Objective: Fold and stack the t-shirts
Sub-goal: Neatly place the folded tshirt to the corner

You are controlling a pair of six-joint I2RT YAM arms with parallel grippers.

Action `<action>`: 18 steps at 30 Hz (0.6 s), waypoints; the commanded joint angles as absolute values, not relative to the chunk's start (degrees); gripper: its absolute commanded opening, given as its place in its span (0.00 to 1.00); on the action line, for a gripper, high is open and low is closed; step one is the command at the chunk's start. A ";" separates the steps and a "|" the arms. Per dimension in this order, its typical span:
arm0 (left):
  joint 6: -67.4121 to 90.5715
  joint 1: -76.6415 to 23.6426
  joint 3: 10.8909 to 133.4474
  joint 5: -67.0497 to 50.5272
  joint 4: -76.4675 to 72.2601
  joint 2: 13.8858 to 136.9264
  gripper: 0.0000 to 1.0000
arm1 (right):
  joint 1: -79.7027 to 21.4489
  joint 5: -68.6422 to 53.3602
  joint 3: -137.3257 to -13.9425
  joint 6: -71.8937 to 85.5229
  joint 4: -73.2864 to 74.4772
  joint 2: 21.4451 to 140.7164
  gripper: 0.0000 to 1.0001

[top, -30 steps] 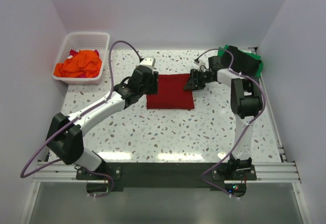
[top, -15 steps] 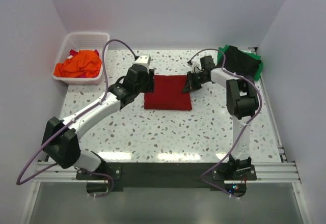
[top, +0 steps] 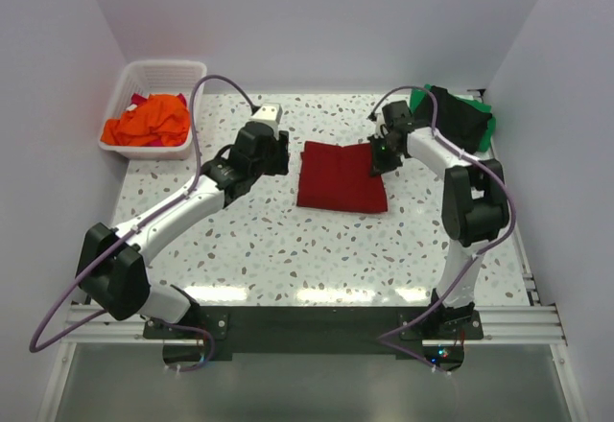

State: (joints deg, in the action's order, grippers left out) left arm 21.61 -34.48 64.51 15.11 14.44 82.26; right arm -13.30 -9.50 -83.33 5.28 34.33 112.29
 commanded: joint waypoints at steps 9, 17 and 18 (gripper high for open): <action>19.42 -33.66 63.99 13.45 11.34 79.98 0.57 | -9.76 15.72 -79.89 2.03 42.18 101.69 0.00; 19.42 -33.66 63.98 13.89 11.78 79.10 0.56 | -5.98 24.86 -77.87 0.26 41.84 98.79 0.00; 19.34 -33.66 64.07 13.97 11.86 79.10 0.56 | -5.11 25.57 -77.96 0.26 41.66 98.70 0.00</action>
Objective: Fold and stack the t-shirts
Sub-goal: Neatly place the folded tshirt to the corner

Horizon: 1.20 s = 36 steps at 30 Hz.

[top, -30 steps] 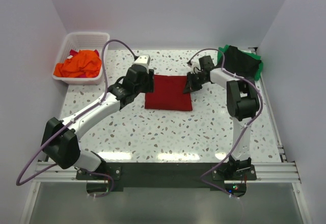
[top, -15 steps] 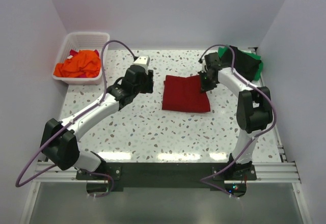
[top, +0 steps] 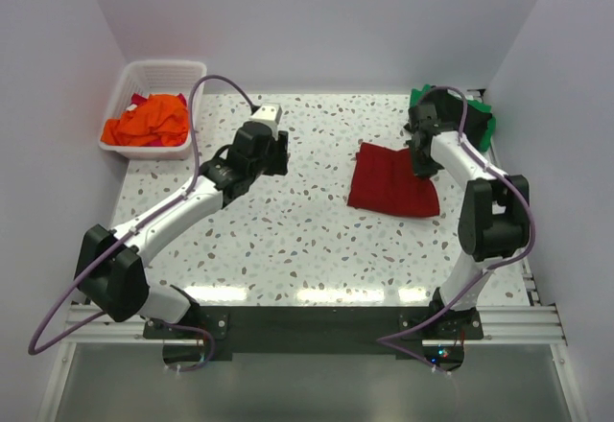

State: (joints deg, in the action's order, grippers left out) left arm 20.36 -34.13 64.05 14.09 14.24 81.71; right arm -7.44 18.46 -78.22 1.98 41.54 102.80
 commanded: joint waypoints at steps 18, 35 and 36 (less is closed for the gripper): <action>19.16 -33.40 63.99 14.41 12.74 79.10 0.57 | 1.48 48.33 -76.73 -2.73 36.30 101.25 0.00; 18.98 -33.05 65.57 13.36 13.62 81.21 0.57 | 8.26 51.15 -81.38 -2.73 34.01 106.52 0.00; 18.98 -33.05 65.83 13.19 13.62 81.38 0.57 | 8.44 51.33 -82.08 -2.55 34.19 107.48 0.00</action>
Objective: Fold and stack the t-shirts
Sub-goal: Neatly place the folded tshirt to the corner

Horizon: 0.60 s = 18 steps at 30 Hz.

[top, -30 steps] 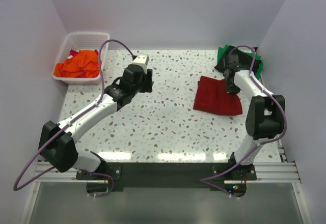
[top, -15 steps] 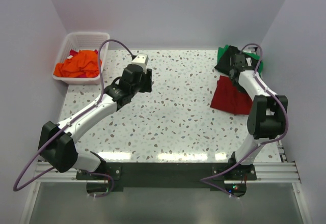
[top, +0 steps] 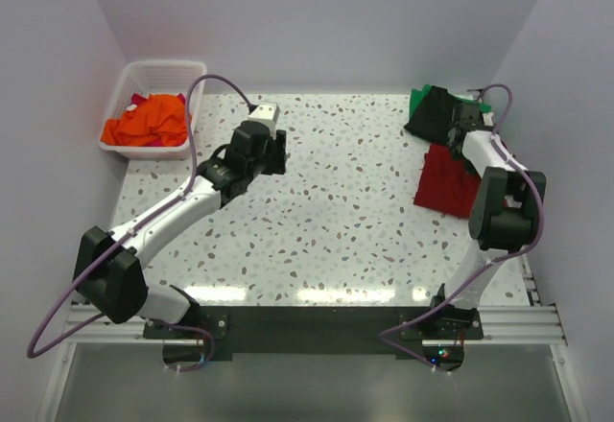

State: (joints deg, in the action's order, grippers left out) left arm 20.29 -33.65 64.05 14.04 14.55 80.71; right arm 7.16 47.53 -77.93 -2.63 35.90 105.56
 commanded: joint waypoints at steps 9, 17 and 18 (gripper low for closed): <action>19.95 -32.96 66.36 12.66 13.71 82.44 0.57 | 9.84 54.22 -89.37 2.02 38.58 113.55 0.00; 20.83 -32.78 66.18 12.74 13.80 82.62 0.57 | 10.46 57.47 -95.88 2.98 41.04 118.38 0.00; 20.92 -32.87 66.18 12.66 13.71 82.70 0.57 | 10.46 58.18 -96.58 3.77 41.74 119.17 0.00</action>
State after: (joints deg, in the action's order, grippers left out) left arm 20.38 -33.39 64.16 13.41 14.76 82.56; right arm 9.93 52.14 -91.59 0.73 39.79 117.05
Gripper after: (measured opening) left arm 0.565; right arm 0.050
